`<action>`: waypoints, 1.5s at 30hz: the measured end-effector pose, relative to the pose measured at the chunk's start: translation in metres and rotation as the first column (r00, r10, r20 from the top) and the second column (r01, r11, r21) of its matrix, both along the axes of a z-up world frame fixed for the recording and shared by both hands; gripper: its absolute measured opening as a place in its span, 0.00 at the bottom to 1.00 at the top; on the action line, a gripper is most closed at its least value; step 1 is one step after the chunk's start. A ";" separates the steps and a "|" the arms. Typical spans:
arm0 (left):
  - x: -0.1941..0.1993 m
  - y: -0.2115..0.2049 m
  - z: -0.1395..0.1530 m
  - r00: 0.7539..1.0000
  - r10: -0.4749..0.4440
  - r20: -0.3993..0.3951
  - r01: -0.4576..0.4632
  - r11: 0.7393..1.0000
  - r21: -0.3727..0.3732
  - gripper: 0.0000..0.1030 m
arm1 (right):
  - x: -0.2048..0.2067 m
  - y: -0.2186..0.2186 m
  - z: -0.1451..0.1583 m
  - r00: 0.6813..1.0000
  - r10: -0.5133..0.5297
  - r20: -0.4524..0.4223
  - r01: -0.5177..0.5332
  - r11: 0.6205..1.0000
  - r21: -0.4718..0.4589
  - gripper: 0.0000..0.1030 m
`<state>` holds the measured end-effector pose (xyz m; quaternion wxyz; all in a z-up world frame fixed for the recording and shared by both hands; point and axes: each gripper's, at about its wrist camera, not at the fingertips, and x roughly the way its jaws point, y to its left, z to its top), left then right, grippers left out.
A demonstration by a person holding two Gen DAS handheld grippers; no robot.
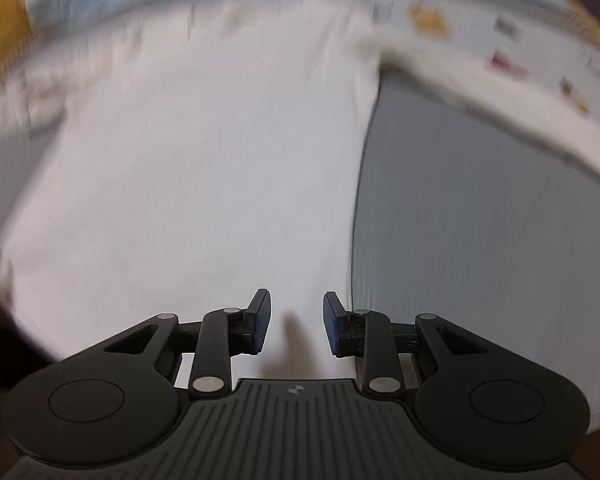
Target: Fold small clothes
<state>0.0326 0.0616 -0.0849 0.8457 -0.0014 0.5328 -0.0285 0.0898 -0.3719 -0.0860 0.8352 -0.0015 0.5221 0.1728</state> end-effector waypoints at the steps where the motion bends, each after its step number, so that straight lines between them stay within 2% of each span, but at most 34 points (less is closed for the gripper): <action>1: 0.002 0.000 0.021 0.997 -0.015 0.075 0.014 1.000 0.015 0.36 | 0.003 0.000 0.009 0.999 -0.024 0.043 0.022 0.999 0.028 0.30; 2: 0.006 -0.001 0.037 0.990 -0.019 0.137 0.017 1.000 0.015 0.42 | 0.006 0.001 0.018 0.995 -0.048 0.087 0.043 0.998 0.054 0.30; 3: 0.008 0.002 0.052 0.977 -0.011 0.211 0.010 1.000 0.007 0.55 | 0.013 -0.001 0.025 0.990 -0.071 0.124 0.061 0.995 0.080 0.30; 4: 0.012 0.008 0.064 0.958 0.008 0.287 -0.008 1.000 -0.001 0.61 | 0.020 -0.006 0.032 0.984 -0.092 0.153 0.076 0.991 0.106 0.30; 6: 0.025 0.019 0.077 0.930 0.032 0.367 -0.036 0.999 0.004 0.61 | 0.021 -0.010 0.045 0.970 -0.140 0.197 0.110 0.982 0.154 0.30; 8: 0.047 0.031 0.085 0.909 0.075 0.409 -0.090 0.996 0.017 0.61 | 0.029 -0.006 0.052 0.954 -0.176 0.244 0.128 0.971 0.201 0.30; 11: 0.071 0.048 0.090 0.885 0.098 0.455 -0.128 0.991 0.036 0.61 | 0.039 0.003 0.072 0.896 -0.228 0.381 0.145 0.961 0.236 0.30; 12: 0.081 0.050 0.089 0.879 0.097 0.466 -0.139 0.989 0.058 0.61 | 0.043 0.008 0.082 0.878 -0.232 0.418 0.137 0.960 0.245 0.30; 15: 0.118 0.055 0.081 0.879 0.054 0.473 -0.130 0.983 0.130 0.61 | 0.065 0.027 0.108 0.852 -0.253 0.458 0.142 0.954 0.262 0.30; 17: 0.140 0.060 0.068 0.889 0.019 0.458 -0.112 0.978 0.176 0.59 | 0.080 0.040 0.128 0.840 -0.264 0.474 0.138 0.949 0.283 0.31; 18: 0.150 0.062 0.058 0.900 0.009 0.436 -0.097 0.979 0.179 0.54 | 0.092 0.048 0.137 0.838 -0.269 0.474 0.131 0.944 0.303 0.32; 19: 0.165 0.070 0.044 0.910 0.007 0.415 -0.087 0.981 0.176 0.43 | 0.101 0.056 0.143 0.837 -0.271 0.475 0.127 0.941 0.314 0.33; 21: 0.182 0.079 0.026 0.927 0.019 0.374 -0.086 0.983 0.164 0.31 | 0.121 0.074 0.150 0.837 -0.263 0.480 0.107 0.939 0.327 0.34; 24: 0.199 0.089 0.005 0.943 0.031 0.330 -0.084 0.986 0.146 0.31 | 0.133 0.093 0.139 0.828 -0.242 0.505 0.079 0.943 0.324 0.35; 25: 0.207 0.090 -0.002 0.949 0.032 0.315 -0.085 0.984 0.157 0.31 | 0.137 0.099 0.129 0.839 -0.231 0.493 0.080 0.948 0.308 0.35; 27: 0.220 0.089 -0.013 0.957 0.025 0.290 -0.077 0.983 0.167 0.31 | 0.152 0.113 0.113 0.897 -0.225 0.380 0.125 0.955 0.268 0.35; 28: 0.228 0.089 -0.018 0.960 0.015 0.278 -0.066 0.983 0.173 0.31 | 0.158 0.117 0.107 0.915 -0.221 0.336 0.130 0.953 0.274 0.35; 30: 0.242 0.086 -0.028 0.964 -0.020 0.266 -0.036 0.979 0.203 0.32 | 0.169 0.124 0.104 0.932 -0.206 0.299 0.117 0.950 0.288 0.35; 33: 0.262 0.078 -0.043 0.971 -0.066 0.229 0.000 0.961 0.275 0.33 | 0.177 0.137 0.107 0.936 -0.159 0.315 0.080 0.965 0.250 0.35; 35: 0.274 0.071 -0.055 0.973 -0.124 0.195 0.060 0.951 0.304 0.38 | 0.183 0.142 0.102 0.945 -0.148 0.292 0.076 0.967 0.243 0.35; 37: 0.283 0.064 -0.067 0.971 -0.176 0.160 0.111 0.931 0.348 0.47 | 0.187 0.146 0.094 0.956 -0.147 0.255 0.079 0.963 0.258 0.35; 42: 0.301 0.054 -0.102 0.968 -0.237 0.081 0.181 0.884 0.431 0.46 | 0.198 0.149 0.076 0.964 -0.169 0.204 0.119 0.964 0.239 0.35; 44: 0.307 0.053 -0.107 0.965 -0.249 0.083 0.187 0.873 0.451 0.32 | 0.202 0.149 0.070 0.967 -0.175 0.183 0.130 0.964 0.232 0.35; 45: 0.310 0.055 -0.106 0.964 -0.252 0.082 0.190 0.874 0.447 0.09 | 0.203 0.150 0.068 0.969 -0.175 0.175 0.133 0.965 0.227 0.35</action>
